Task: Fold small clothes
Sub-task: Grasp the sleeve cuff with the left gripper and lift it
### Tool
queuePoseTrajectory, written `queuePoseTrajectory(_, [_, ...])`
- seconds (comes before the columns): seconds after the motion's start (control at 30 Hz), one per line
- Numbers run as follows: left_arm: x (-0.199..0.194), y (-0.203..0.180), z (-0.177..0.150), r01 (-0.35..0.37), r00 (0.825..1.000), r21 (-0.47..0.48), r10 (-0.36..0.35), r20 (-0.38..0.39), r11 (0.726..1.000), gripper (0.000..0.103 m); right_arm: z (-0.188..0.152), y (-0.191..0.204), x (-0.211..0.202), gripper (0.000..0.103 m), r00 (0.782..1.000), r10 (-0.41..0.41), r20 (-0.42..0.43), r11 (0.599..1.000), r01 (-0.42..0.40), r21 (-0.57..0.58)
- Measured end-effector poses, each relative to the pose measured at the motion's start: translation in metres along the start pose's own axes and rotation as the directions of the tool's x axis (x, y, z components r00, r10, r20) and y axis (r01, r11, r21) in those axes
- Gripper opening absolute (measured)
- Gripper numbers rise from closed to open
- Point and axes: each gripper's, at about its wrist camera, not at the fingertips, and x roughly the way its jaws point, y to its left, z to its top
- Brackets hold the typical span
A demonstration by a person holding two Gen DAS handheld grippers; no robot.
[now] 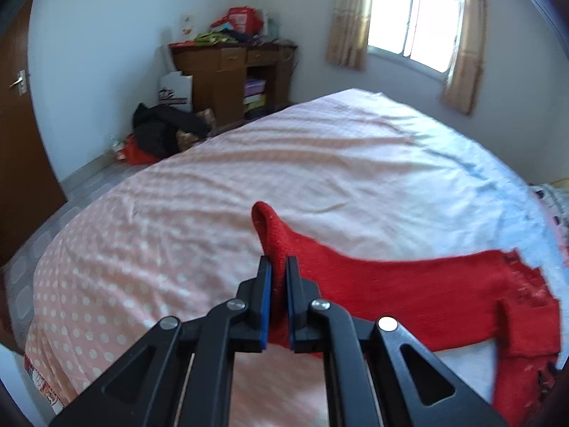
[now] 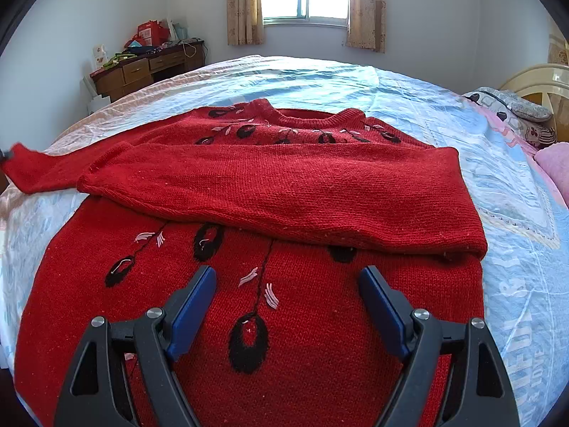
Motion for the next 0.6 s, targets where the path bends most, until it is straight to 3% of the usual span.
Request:
queuePoseTrajectory(0.2, [-0.038, -0.031, 0.02, 0.085, 0.995, 0.007, -0.085, 0.047, 0.996, 0.008, 0.001, -0.001, -0.002, 0.083, 1.0, 0.01, 0.004, 1.0, -0.01, 0.003])
queuePoseTrajectory(0.3, [-0.057, -0.049, 0.03, 0.135, 0.988, 0.009, -0.136, 0.075, 0.991, 0.008, 0.005, -0.007, -0.006, 0.083, 0.998, 0.068, 0.005, 0.997, -0.068, 0.027])
queuePoseTrajectory(0.6, [-0.104, -0.118, 0.065, 0.293, 0.946, 0.053, -0.297, 0.127, 0.955, 0.008, 0.031, -0.044, -0.075, 0.083, 0.989, 0.135, 0.062, 0.972, -0.144, 0.186])
